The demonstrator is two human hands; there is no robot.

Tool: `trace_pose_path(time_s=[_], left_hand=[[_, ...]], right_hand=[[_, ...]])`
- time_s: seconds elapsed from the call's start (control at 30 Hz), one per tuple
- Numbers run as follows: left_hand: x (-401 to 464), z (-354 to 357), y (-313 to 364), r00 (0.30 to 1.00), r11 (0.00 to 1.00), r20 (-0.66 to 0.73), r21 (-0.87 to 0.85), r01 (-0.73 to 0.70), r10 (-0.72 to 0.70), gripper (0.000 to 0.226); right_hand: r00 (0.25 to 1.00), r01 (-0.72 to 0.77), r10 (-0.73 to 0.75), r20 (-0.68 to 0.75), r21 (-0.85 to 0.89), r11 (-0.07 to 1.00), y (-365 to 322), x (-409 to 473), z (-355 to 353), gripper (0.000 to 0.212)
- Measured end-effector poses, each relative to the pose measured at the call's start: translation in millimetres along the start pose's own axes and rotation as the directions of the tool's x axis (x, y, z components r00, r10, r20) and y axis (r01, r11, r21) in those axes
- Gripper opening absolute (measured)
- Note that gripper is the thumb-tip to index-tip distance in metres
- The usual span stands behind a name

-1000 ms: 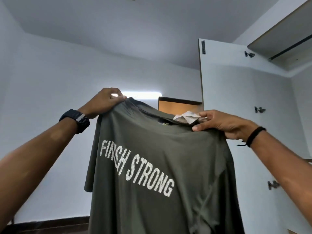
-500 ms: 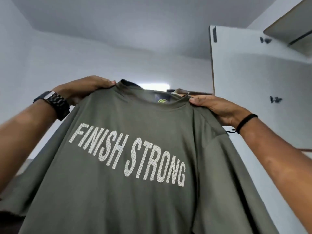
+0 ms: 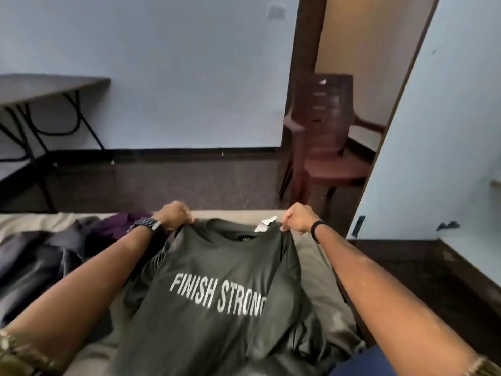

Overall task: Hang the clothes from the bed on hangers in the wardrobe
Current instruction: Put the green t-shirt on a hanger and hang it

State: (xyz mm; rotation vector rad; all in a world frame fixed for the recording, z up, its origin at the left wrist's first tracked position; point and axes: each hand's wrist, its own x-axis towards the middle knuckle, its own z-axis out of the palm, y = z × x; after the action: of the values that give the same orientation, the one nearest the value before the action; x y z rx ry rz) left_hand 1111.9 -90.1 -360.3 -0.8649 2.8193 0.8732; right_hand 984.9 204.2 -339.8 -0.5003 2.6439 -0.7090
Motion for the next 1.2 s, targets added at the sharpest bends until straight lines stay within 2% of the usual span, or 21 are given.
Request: trace_pose_path(time_s=[0.07,0.13,0.2,0.27,0.37,0.4,0.47,0.53,0.6,0.67,0.7,0.77,0.83,0.9,1.0,1.13,1.2], left_hand=[[9,18,-8,0.986,0.996,-0.165,-0.085,-0.003,-0.011,0.015],[25,29,-11,0.966,0.975,-0.250,-0.224,0.012,-0.069,0.018],[40,38,-8,0.949,0.929,-0.271,-0.366,0.056,-0.164,0.021],[53,46,-4,0.932,0.844,-0.251,-0.527,0.096,-0.263,0.020],[69,56,-3,0.879,0.901,-0.392,-0.425,0.088,-0.271,0.024],[73,64,-4,0.868,0.914,-0.427,-0.401,0.068,-0.252,0.022],[74,82,-6,0.898,0.924,-0.401,-0.383,0.016,-0.181,0.019],[70,107,-13,0.934,0.955,-0.352,-0.292,-0.046,-0.062,0.034],[65,134,-28,0.945,0.994,-0.312,-0.024,-0.111,0.098,0.051],[61,155,-42,0.930,0.943,-0.294,0.307,-0.128,0.221,0.055],[60,160,-44,0.922,0.922,-0.299,0.366,-0.126,0.245,0.055],[58,161,-42,0.921,0.912,-0.308,0.397,-0.104,0.239,0.055],[54,159,-39,0.939,0.915,-0.273,0.393,-0.088,0.208,0.057],[41,159,-37,0.960,0.902,-0.215,0.425,-0.073,0.179,0.059],[3,167,-40,0.968,0.918,-0.158,0.377,-0.122,0.194,0.058],[-63,170,-49,0.918,0.959,-0.277,0.094,-0.266,0.282,0.049],[-98,166,-55,0.896,0.960,-0.351,0.040,-0.276,0.272,0.046]], right_hand=[[0.995,-0.019,0.027,-0.101,0.073,0.997,7,13,25,0.007],[0.991,-0.091,0.116,-0.068,0.300,0.950,7,30,40,0.008],[0.987,-0.138,0.161,-0.012,0.455,0.880,4,46,48,0.010],[0.988,-0.061,0.120,-0.096,0.471,0.880,-1,61,51,0.009],[0.957,0.071,0.045,-0.287,0.382,0.922,-5,78,55,0.011],[0.958,0.083,0.018,-0.287,0.336,0.938,-6,82,59,0.012],[0.974,0.082,-0.025,-0.225,0.249,0.965,-7,86,73,0.017],[0.982,0.097,-0.061,-0.176,0.205,0.974,-3,85,91,0.032],[0.981,0.121,-0.100,-0.169,0.117,0.986,2,79,114,0.046],[0.972,0.141,-0.150,-0.179,-0.064,0.988,11,68,142,0.051],[0.967,0.151,-0.181,-0.178,-0.172,0.974,17,60,154,0.052],[0.958,0.183,-0.251,-0.141,-0.377,0.908,29,46,174,0.053],[0.949,0.207,-0.296,-0.111,-0.487,0.848,38,35,183,0.052],[0.936,0.222,-0.326,-0.134,-0.494,0.841,43,26,184,0.051],[0.903,0.258,-0.397,-0.166,-0.529,0.808,46,7,183,0.047],[0.847,0.311,-0.484,-0.219,-0.535,0.786,48,-28,190,0.039],[0.811,0.394,-0.548,-0.204,-0.504,0.769,42,-41,196,0.039]])
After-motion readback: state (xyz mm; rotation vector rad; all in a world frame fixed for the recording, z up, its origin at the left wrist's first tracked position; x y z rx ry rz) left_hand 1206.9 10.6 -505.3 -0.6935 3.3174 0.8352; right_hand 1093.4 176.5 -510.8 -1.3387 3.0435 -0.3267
